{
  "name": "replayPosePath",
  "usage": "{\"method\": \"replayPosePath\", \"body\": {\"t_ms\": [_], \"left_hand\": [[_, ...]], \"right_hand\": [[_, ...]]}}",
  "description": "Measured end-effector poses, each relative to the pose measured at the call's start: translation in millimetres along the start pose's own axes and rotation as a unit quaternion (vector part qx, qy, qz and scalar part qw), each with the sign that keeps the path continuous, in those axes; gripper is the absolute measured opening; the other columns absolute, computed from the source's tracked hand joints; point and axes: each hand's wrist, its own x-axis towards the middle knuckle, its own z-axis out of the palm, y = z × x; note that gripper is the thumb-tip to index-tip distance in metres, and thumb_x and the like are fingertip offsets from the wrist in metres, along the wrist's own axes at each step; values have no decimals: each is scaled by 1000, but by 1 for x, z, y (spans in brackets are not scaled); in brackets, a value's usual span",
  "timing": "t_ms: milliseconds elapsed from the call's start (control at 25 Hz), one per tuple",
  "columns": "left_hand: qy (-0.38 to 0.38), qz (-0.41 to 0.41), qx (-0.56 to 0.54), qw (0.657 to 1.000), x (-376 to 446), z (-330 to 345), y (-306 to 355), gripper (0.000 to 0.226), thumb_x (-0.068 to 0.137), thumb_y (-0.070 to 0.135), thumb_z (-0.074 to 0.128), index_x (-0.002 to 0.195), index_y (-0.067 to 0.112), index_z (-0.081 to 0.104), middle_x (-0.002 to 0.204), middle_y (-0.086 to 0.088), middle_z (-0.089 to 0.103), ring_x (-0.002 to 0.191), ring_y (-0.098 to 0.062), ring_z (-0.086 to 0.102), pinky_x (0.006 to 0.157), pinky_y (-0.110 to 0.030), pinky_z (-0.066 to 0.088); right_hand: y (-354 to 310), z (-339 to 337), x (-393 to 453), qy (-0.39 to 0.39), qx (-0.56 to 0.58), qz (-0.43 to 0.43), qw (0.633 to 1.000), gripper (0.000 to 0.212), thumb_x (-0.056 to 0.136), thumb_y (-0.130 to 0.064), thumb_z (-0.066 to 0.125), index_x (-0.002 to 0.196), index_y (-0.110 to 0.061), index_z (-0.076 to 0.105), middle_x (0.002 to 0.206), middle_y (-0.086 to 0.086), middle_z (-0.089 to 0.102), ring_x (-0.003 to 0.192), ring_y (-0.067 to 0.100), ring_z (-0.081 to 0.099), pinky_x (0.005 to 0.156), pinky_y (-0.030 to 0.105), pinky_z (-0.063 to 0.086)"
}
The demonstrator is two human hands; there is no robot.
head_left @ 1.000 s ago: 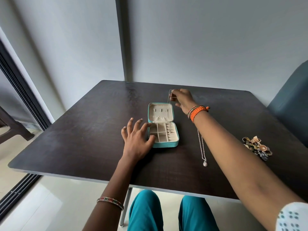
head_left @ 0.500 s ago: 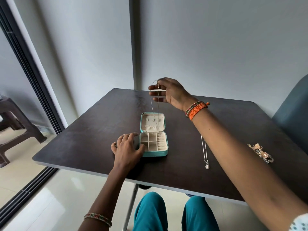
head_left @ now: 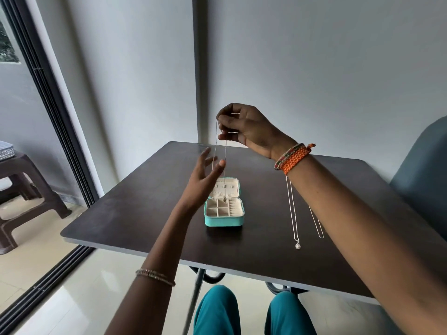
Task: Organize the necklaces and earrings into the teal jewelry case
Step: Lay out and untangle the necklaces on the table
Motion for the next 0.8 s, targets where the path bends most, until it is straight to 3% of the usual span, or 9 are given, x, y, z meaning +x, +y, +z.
{"method": "replayPosePath", "body": {"t_ms": [80, 200, 360, 520, 680, 800], "left_hand": [[-92, -7, -70, 993, -1, 11, 5, 36, 97, 26, 47, 129, 12, 51, 104, 0, 66, 92, -11, 64, 84, -26, 50], [-187, -39, -209, 959, -22, 31, -2, 28, 93, 25, 42, 103, 8, 62, 66, 3, 57, 56, -11, 54, 67, -28, 53], [-178, -68, -297, 936, -41, 52, -1, 28, 93, 25, 42, 93, 11, 66, 60, 5, 47, 50, -6, 43, 58, -21, 50], [-150, -64, -303, 939, -52, 62, -5, 21, 91, 16, 46, 93, 2, 61, 58, 4, 54, 49, -4, 47, 54, -18, 48], [-107, -83, -303, 943, -59, 59, -12, 21, 97, 6, 40, 98, 0, 61, 66, 2, 63, 54, -4, 55, 61, -19, 53], [-55, -102, -285, 952, -63, 58, -18, 23, 99, 11, 42, 97, 2, 63, 66, 0, 65, 54, -6, 57, 62, -21, 55]], "right_hand": [[-3, -3, -8, 5, -19, -21, 1000, 14, 93, 3, 50, 88, -5, 59, 74, 5, 56, 60, 8, 56, 69, 23, 55], [-10, -23, -21, 35, -50, -40, 997, 15, 91, 5, 53, 91, -5, 65, 75, 2, 62, 66, 6, 60, 69, 22, 53], [-13, -42, -36, 76, -183, -115, 973, 23, 86, 9, 57, 100, -6, 68, 80, -1, 68, 72, 2, 63, 67, 20, 53], [-13, -53, -44, 146, -279, -178, 932, 17, 83, 6, 61, 88, -8, 71, 77, 6, 70, 74, 11, 67, 62, 23, 53], [-12, -61, -45, 222, -324, -185, 901, 16, 79, 6, 59, 88, -1, 70, 74, 17, 70, 63, 17, 64, 60, 24, 55], [-1, -68, -47, 252, -355, -168, 885, 15, 79, 6, 56, 83, 2, 69, 66, 14, 66, 56, 17, 63, 61, 27, 57]]}}
